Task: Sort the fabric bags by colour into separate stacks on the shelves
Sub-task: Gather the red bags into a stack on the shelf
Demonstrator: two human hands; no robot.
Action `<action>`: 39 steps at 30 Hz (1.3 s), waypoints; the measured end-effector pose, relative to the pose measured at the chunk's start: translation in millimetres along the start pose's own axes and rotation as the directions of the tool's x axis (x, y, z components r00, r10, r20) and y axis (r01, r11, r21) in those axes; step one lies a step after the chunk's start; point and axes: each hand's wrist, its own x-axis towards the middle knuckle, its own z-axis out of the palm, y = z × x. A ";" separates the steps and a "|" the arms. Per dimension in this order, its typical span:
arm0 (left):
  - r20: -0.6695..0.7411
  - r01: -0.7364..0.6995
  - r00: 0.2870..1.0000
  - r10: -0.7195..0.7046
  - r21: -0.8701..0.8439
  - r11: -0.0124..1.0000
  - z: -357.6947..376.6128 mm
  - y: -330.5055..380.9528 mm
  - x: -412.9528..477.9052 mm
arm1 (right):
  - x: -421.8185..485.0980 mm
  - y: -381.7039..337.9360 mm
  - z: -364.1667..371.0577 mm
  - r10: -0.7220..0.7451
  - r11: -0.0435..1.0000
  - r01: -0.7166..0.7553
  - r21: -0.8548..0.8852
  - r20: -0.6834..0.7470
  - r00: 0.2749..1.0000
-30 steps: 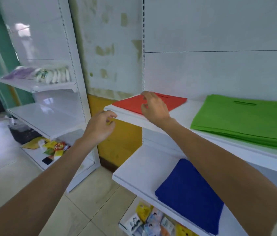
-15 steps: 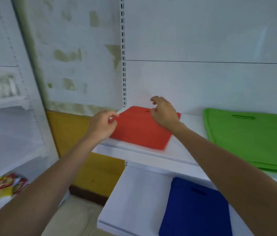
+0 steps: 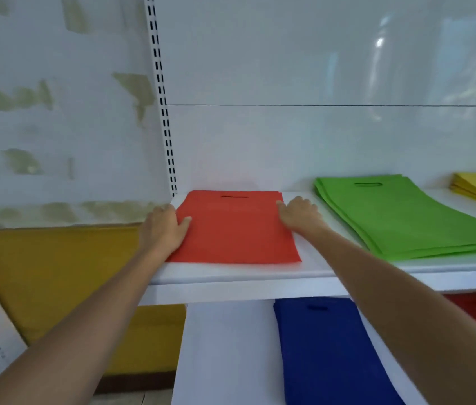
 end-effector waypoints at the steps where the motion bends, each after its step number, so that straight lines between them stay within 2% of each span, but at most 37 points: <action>1: -0.007 0.025 1.000 -0.025 0.033 0.999 0.1 0.4 -1.6 | -2.7 -2.4 7.9 0.040 0.999 -0.041 -0.012 -0.036 0.999; 3: -0.014 0.047 0.999 -0.046 0.057 0.997 2.0 -0.5 -1.9 | -4.9 -9.2 18.9 0.053 0.994 -0.064 -0.093 -0.110 0.992; 6: -0.028 -0.011 1.000 0.013 0.061 0.998 6.5 -4.7 4.0 | -1.0 -17.8 25.1 0.033 0.989 -0.047 -0.141 -0.096 0.995; 9: -0.040 -0.030 0.999 0.032 0.032 0.999 9.3 -7.3 8.3 | 4.6 -15.9 26.5 0.051 0.997 -0.055 -0.051 -0.086 0.995; 13: 0.011 0.074 0.997 -0.073 -0.125 0.989 12.6 -16.4 17.2 | 7.8 -10.7 28.0 0.077 0.992 -0.060 0.114 -0.151 0.986; 16: -0.005 0.112 0.993 -0.116 -0.227 0.967 10.9 -19.5 19.2 | 7.6 -11.4 28.1 0.020 0.976 0.030 0.214 -0.229 0.973; 19: -0.081 0.069 0.993 -0.087 -0.200 0.977 7.2 -13.6 12.3 | 6.3 -12.0 28.3 -0.114 0.983 0.156 0.098 -0.339 0.934; 21: -0.167 0.021 0.985 -0.043 -0.129 0.991 3.9 -9.0 6.8 | 4.6 -13.9 29.3 -0.173 0.971 0.222 0.089 -0.384 0.907; 23: -0.265 -0.052 0.964 0.032 -0.069 0.996 0.7 -6.0 3.1 | -0.1 -17.0 28.3 -0.187 0.949 0.276 0.153 -0.432 0.882; 28: -0.407 -0.159 0.912 0.045 -0.252 0.954 -4.9 -3.6 -1.2 | -19.5 -14.8 2.1 -0.139 0.895 0.357 0.268 -0.591 0.794; 30: -0.455 -0.342 0.866 0.207 -0.239 0.909 -8.1 5.5 -6.7 | -25.0 -2.3 -16.6 -0.166 0.884 0.395 0.249 -0.624 0.764; 33: -0.417 -0.583 0.773 0.478 -0.168 0.795 -7.6 34.5 -16.0 | -34.1 31.8 -47.7 -0.197 0.905 0.381 0.190 -0.608 0.769; 35: -0.384 -0.634 0.755 0.531 -0.223 0.741 -6.3 64.3 -23.0 | -44.2 65.9 -69.4 -0.188 0.927 0.344 0.149 -0.607 0.772; 39: -0.406 -0.711 0.701 0.587 -0.330 0.621 8.1 150.8 -52.2 | -74.7 158.3 -117.3 -0.191 0.961 0.278 0.001 -0.725 0.662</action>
